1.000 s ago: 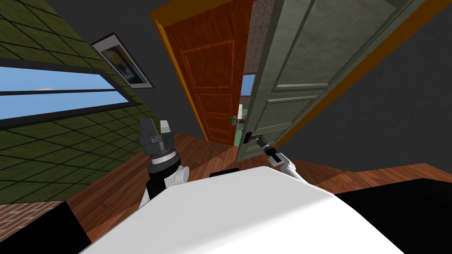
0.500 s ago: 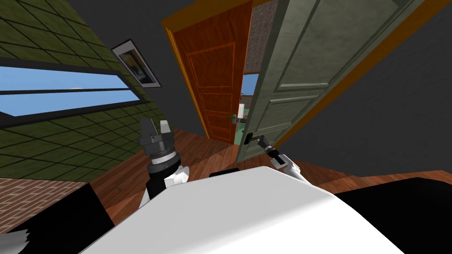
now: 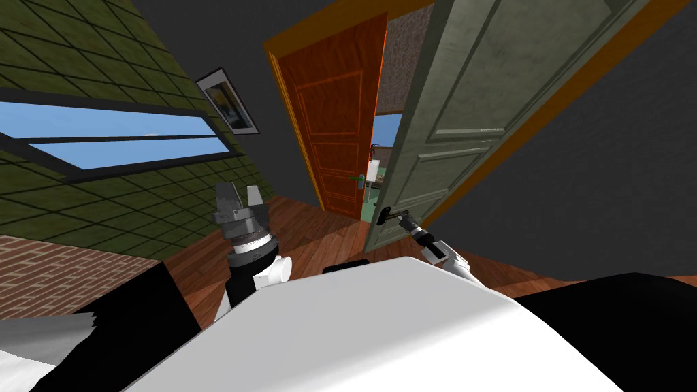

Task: Pull the door open

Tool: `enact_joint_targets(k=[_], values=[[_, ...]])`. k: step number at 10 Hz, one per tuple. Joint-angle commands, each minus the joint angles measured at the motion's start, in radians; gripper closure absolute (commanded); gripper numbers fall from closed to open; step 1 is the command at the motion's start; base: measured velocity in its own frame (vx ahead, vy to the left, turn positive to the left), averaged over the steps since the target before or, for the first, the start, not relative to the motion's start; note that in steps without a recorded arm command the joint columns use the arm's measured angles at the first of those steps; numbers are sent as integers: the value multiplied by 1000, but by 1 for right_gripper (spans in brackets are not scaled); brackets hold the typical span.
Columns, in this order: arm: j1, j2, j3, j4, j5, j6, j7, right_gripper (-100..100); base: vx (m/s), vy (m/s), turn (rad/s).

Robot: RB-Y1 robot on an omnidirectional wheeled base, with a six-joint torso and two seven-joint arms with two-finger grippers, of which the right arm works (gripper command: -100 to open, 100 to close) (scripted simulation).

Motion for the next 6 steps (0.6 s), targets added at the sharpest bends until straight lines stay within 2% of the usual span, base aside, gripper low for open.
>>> enact_joint_targets(k=[1, 2, 3, 6], values=[[0, 0, 0, 0, 0, 0, 0, 100, -63, -36, 7], [3, -9, 4, 14, 4, -28, -8, 100, -189, -105, 188], [3, -11, 5, 16, 5, -33, -10, 100, -232, -96, 171], [5, -26, 12, 35, 12, -76, -24, 100, -223, -88, 153]])
